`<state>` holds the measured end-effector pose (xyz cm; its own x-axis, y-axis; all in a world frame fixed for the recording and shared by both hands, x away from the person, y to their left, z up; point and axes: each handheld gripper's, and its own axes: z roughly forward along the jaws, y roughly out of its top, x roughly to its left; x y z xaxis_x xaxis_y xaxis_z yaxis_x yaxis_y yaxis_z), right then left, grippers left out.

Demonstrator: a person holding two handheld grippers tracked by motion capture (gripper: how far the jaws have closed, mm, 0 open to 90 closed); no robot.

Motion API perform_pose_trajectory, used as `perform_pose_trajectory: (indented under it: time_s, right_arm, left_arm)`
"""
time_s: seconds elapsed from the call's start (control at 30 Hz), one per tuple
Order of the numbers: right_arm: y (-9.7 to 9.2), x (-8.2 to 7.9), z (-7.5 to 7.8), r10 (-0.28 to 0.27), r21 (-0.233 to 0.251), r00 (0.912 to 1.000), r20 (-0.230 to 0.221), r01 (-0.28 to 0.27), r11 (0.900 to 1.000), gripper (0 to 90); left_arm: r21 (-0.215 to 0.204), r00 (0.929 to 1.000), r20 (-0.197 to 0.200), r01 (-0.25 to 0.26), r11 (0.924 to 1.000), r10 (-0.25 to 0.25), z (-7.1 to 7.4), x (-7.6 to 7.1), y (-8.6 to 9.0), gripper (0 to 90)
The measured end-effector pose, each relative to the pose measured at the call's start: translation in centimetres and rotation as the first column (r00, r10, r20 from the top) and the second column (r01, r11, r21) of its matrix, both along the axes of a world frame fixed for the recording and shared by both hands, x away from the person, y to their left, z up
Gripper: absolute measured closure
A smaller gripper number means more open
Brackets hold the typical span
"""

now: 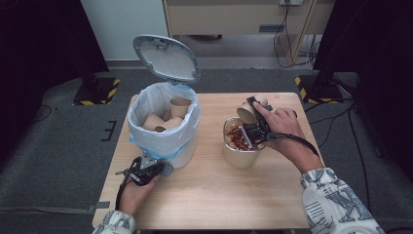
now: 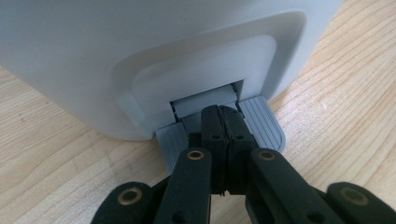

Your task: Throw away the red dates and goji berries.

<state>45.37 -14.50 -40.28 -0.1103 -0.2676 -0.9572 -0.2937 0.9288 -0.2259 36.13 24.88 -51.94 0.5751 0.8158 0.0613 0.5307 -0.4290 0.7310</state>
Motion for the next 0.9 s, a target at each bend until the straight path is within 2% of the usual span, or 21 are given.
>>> perform_pose_trajectory:
  time_s: [0.07,0.13,0.2,0.27,0.3,0.33,0.43,0.47,0.57,0.83,0.9]
  right_arm:
    - [0.08,-0.14,-0.04,0.014,-0.031,0.9993,0.034,-0.012,0.9995,30.1]
    - [0.11,-0.22,-0.17,0.020,-0.041,0.9995,0.024,-0.019,0.9990,30.1]
    - [0.07,-0.17,-0.32,0.023,-0.069,0.9991,0.035,-0.021,0.9974,30.1]
    - [0.03,-0.20,-0.28,0.017,-0.041,0.9996,0.025,-0.016,0.9991,30.1]
    - [0.05,-0.20,-0.34,0.022,-0.065,0.9990,0.038,-0.020,0.9977,30.1]
    - [0.09,-0.24,-0.39,0.024,-0.071,0.9992,0.033,-0.022,0.9972,30.1]
    - [0.22,-0.39,-0.38,0.027,-0.047,0.9995,0.019,-0.026,0.9986,30.1]
    - [0.26,-0.42,-0.30,0.029,-0.020,0.9995,0.014,-0.029,0.9994,30.1]
    - [0.42,-0.38,-0.40,0.038,-0.015,0.9992,0.012,-0.038,0.9992,30.0]
    - [0.38,-0.36,0.18,0.021,0.064,0.9998,-0.003,-0.020,0.9977,29.8]
    - [0.40,-0.37,0.37,0.019,0.055,0.9998,0.006,-0.019,0.9983,29.8]
  left_arm:
    - [0.000,1.0000,0.000,0.000,1.0000,0.000,0.00,0.00,0.00,88.5]
    - [-0.001,1.0000,0.000,0.000,1.0000,0.000,0.00,0.00,0.00,88.5]
    - [-0.001,1.0000,0.000,0.000,1.0000,0.000,0.00,0.00,0.01,88.5]
    - [-0.003,1.0000,-0.001,0.000,1.0000,0.000,0.00,0.01,0.03,88.5]
    - [-0.003,1.0000,-0.001,0.000,1.0000,0.000,0.00,0.01,0.03,88.5]
    - [-0.002,1.0000,-0.001,0.000,1.0000,0.000,0.00,0.00,0.02,88.5]
    - [-0.003,1.0000,-0.001,0.000,1.0000,0.000,0.00,0.01,0.03,88.5]
    - [-0.004,1.0000,-0.001,0.000,1.0000,0.000,-0.01,0.01,0.04,88.5]
    - [-0.003,1.0000,-0.001,0.000,1.0000,0.000,-0.01,0.01,0.03,88.5]
    - [-0.004,1.0000,-0.001,0.000,1.0000,0.000,-0.01,0.01,0.04,88.5]
    - [-0.003,1.0000,-0.001,0.000,1.0000,0.000,-0.01,0.00,0.03,88.5]
